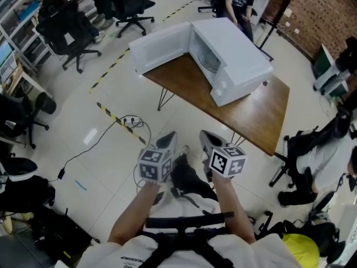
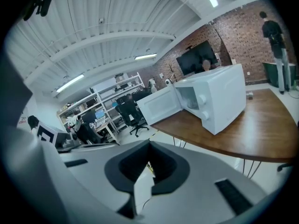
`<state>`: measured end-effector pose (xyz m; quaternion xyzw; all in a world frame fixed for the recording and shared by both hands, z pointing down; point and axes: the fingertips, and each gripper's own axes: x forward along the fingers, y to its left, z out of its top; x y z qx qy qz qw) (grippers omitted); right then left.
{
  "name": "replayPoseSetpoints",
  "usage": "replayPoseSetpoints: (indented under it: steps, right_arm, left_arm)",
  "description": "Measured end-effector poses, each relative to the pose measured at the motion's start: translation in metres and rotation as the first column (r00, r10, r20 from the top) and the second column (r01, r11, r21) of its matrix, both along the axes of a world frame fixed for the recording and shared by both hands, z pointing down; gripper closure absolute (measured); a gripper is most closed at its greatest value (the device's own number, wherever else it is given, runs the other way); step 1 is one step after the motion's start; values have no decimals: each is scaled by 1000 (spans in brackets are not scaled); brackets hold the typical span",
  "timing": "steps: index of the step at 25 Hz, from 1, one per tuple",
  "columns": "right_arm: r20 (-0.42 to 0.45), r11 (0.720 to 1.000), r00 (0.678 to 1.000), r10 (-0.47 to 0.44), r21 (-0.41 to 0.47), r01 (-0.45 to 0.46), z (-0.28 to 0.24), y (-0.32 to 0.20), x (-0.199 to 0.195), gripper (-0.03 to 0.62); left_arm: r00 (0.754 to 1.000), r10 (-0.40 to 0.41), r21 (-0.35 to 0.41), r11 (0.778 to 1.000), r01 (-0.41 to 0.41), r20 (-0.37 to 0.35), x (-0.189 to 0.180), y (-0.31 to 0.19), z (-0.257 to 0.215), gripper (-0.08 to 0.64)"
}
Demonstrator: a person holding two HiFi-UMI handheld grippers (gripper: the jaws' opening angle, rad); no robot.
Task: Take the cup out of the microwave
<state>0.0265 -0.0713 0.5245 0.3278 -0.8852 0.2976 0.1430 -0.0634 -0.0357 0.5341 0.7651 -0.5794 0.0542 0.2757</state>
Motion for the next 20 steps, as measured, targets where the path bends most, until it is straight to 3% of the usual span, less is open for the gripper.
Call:
replayPoseSetpoints:
  steps: [13,20]
  right_arm:
    - [46,1000,999,-1,-10,1,-22,-100,-26,588]
    - [70,999,996,51,-4,-51,-45,-158,-20,586]
  left_arm:
    - [1000,19,6,1000,-19,23,-25,-111,-2,560]
    - [998,47,-3,999,-47,29,-30,-179,-1,560]
